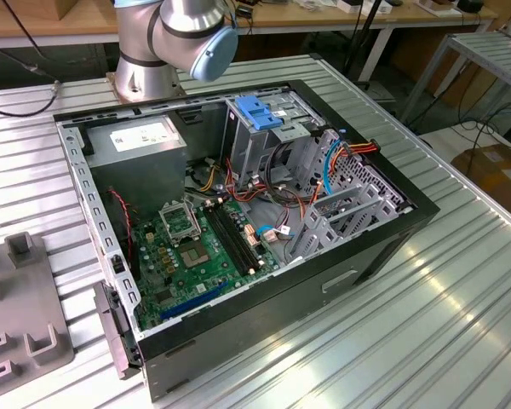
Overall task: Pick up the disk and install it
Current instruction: 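Pick up the disk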
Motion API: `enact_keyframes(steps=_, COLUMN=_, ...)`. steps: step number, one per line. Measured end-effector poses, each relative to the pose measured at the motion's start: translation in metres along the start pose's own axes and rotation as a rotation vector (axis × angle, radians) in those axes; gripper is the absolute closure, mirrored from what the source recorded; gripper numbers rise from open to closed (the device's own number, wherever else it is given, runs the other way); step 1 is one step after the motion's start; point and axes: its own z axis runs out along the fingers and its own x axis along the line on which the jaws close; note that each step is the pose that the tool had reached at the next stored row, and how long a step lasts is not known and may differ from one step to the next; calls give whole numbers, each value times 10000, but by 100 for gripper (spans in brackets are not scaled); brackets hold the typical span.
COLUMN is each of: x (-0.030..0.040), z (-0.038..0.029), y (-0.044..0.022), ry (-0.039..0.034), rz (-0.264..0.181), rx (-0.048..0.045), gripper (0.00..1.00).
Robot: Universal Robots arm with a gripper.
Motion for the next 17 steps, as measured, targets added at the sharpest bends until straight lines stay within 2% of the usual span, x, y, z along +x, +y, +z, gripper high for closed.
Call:
enact_keyframes(steps=7, x=-1, z=148, y=12, ry=0, rz=0, rx=1, gripper=44)
enact_keyframes(steps=10, x=-1, z=149, y=13, ry=1, rz=0, rx=-1, gripper=45)
enact_keyframes(steps=11, x=-1, z=150, y=13, ry=2, rz=3, rx=0, gripper=53)
enact_keyframes(steps=13, x=-1, z=154, y=13, ry=18, rz=390, rx=-2, gripper=53)
enact_keyframes(steps=17, x=-1, z=154, y=12, ry=18, rz=412, rx=-1, gripper=53)
